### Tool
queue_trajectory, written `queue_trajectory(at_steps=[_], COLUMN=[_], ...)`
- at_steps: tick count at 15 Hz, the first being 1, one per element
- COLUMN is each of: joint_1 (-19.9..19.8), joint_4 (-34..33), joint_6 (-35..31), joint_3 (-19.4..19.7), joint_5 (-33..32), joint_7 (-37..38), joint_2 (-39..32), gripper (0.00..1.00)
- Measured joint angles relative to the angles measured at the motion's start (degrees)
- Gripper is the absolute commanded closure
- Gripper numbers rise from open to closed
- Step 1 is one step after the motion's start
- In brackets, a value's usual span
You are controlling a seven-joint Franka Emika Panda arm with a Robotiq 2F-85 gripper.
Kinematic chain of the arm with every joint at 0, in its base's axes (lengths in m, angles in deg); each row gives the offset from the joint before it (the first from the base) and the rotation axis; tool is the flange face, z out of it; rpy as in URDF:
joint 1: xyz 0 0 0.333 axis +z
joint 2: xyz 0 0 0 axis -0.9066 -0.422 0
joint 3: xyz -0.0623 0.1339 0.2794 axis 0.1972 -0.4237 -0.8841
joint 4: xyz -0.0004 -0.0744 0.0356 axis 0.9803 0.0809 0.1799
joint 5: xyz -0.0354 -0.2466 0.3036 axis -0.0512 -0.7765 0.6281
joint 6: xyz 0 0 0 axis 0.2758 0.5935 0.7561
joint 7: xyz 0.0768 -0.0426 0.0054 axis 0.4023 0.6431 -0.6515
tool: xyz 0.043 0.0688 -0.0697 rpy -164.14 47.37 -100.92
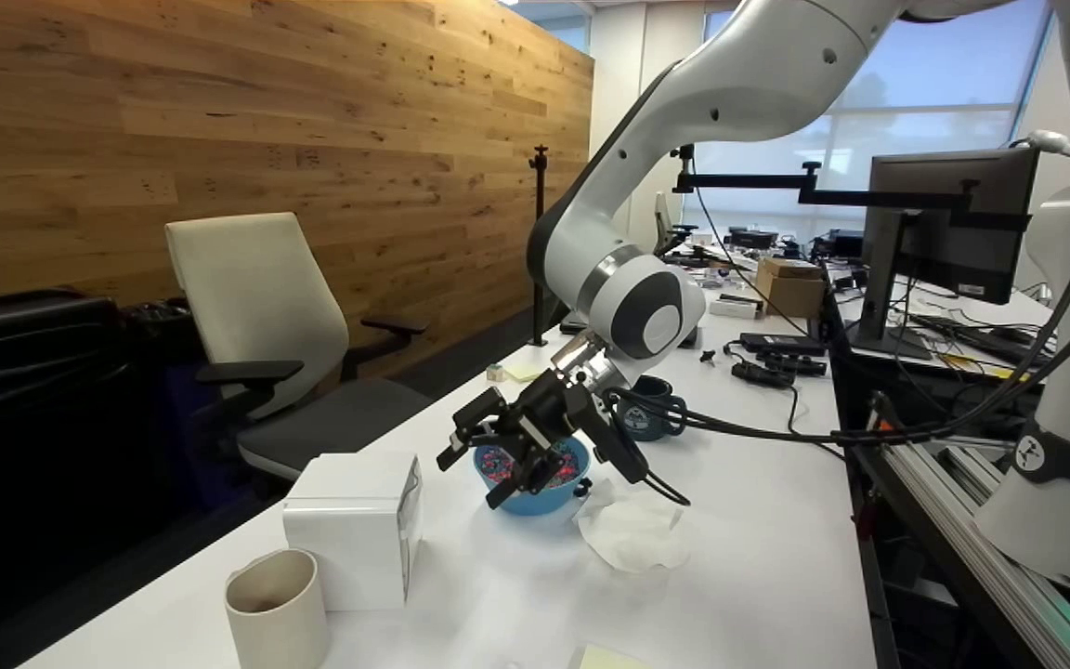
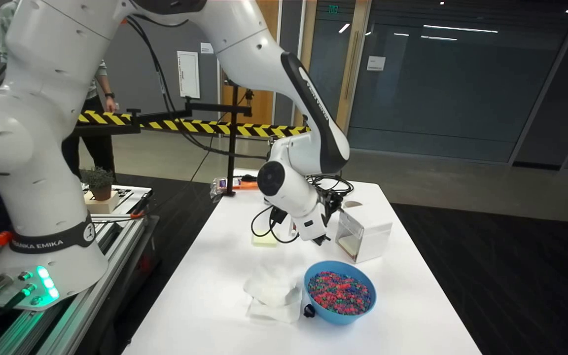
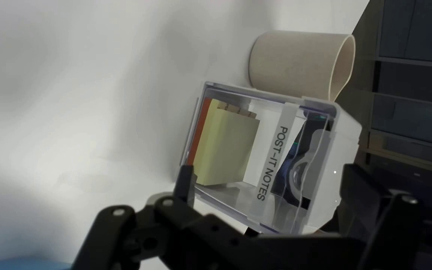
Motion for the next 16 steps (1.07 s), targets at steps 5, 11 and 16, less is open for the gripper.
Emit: queue_trajectory(at_steps=[5, 11, 16], joint_1=[0.26, 0.92, 0.93], joint_4=[-0.95, -4.09, -4.55], joint_6=[0.0, -0.15, -0.15], joint_3=[0.02, 0.08, 0.34], joint_5=[0.01, 0.65, 1.47], joint_7=[0.0, 0.0, 0.02], joint_2=[-0.75, -2.89, -3.89], gripper=[0.0, 0.0, 0.0])
